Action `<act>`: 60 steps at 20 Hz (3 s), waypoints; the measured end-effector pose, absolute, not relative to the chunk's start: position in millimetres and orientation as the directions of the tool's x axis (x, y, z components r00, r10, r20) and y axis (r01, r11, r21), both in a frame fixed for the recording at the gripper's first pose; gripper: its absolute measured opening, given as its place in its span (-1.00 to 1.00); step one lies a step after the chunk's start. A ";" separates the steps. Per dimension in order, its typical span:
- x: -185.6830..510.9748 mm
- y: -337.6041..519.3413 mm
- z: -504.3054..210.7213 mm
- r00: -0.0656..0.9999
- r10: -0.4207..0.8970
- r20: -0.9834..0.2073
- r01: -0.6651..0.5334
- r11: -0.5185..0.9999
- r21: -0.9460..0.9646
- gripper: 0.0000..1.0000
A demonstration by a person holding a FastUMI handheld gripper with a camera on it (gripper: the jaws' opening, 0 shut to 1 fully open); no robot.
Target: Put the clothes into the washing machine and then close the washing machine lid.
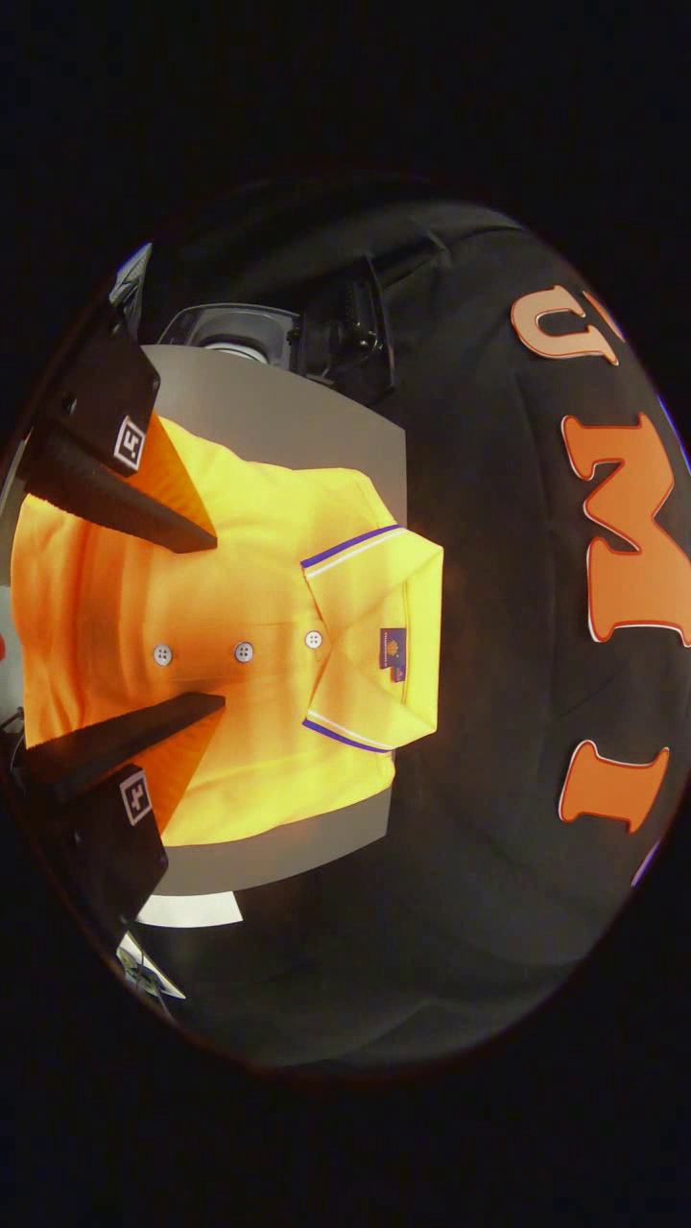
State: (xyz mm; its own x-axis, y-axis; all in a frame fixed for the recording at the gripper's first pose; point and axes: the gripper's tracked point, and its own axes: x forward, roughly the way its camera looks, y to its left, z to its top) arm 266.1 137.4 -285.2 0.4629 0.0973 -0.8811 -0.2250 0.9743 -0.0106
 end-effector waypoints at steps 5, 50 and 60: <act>269.8 130.4 -286.8 0.435 0.075 -0.898 -0.202 0.979 -0.016 0.41; 194.1 423.1 -107.3 0.893 0.442 0.078 -0.448 0.865 0.225 -0.85; 228.4 530.7 -225.8 0.897 0.436 -0.076 -0.406 0.878 0.253 -0.85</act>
